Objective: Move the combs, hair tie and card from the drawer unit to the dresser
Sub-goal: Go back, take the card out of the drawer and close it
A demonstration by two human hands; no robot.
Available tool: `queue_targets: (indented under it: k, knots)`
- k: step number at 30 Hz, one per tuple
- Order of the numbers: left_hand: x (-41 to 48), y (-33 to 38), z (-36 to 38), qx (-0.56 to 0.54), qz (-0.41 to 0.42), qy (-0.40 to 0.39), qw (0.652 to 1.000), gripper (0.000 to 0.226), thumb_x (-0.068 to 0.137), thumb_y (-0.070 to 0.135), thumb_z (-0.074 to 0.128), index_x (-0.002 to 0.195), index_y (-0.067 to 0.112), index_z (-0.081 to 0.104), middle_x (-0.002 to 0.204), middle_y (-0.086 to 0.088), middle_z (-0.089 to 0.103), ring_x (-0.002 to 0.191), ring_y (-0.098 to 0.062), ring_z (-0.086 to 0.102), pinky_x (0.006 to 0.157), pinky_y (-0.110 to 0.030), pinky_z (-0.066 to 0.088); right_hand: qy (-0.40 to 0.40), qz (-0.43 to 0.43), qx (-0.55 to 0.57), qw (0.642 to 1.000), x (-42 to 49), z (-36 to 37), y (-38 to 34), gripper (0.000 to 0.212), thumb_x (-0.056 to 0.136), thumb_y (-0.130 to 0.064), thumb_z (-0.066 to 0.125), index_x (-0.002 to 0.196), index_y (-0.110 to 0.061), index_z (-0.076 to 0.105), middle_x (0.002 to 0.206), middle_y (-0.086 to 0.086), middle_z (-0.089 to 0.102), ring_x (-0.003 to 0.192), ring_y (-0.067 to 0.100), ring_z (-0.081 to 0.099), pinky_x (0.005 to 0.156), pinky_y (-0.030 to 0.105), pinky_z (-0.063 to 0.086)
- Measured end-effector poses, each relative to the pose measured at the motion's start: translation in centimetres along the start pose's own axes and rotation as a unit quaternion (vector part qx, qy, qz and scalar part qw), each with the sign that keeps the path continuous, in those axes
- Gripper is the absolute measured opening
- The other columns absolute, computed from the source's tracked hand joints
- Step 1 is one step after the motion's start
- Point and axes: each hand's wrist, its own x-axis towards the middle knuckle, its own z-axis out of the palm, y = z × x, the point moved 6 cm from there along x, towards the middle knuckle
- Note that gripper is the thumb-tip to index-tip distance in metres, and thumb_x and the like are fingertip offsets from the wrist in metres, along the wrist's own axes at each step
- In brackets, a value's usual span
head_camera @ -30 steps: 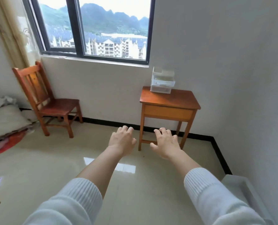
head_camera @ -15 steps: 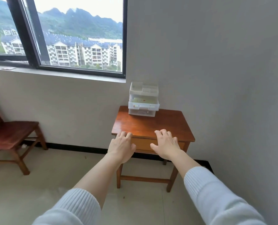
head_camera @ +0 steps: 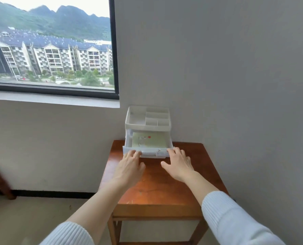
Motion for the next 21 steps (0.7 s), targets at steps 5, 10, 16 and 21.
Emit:
queue_targets:
  k: [5,10,16,21]
  knots:
    - [8.5,-1.3,1.3,-0.035,0.014,0.005,0.999,0.040,0.092,0.026,0.045,0.131,0.014,0.046,0.135,-0.006,0.048,0.124,-0.024,0.042,0.097,-0.035,0.043,0.025,0.030,0.003,0.999,8.0,0.6,1.7,0.055,0.089,-0.049,0.044,0.136,-0.020,0.043,0.148,0.008,0.031,0.134,0.027,0.023,0.105,0.047,0.026]
    - [13.6,-3.2,4.4,-0.033,-0.092,-0.114,0.989,0.051,0.090,0.033,0.044,0.135,0.009,0.039,0.136,-0.017,0.045,0.121,-0.033,0.043,0.098,-0.041,0.041,-0.014,0.051,-0.026,0.998,12.3,2.4,2.7,0.046,0.090,-0.045,0.043,0.115,-0.013,0.064,0.154,0.006,0.023,0.139,0.025,0.011,0.106,0.048,0.022]
    - [15.4,-4.7,6.8,-0.039,-0.205,-0.219,0.953,0.049,0.088,0.042,0.044,0.117,0.003,0.047,0.106,-0.015,0.062,0.096,-0.030,0.059,0.075,-0.033,0.047,-0.073,0.084,-0.050,0.993,15.0,4.2,3.1,0.050,0.085,-0.043,0.048,0.115,-0.005,0.063,0.157,0.008,0.015,0.143,0.028,0.005,0.107,0.051,0.020]
    - [15.9,-4.4,7.1,-0.087,-0.231,-0.227,0.942,0.029,0.087,0.036,0.047,0.098,0.009,0.049,0.077,-0.002,0.056,0.077,-0.023,0.055,0.063,-0.029,0.043,-0.091,0.140,0.006,0.986,15.5,5.4,3.7,0.059,0.082,-0.041,0.050,0.128,-0.004,0.053,0.158,0.006,0.015,0.143,0.029,0.004,0.107,0.053,0.020]
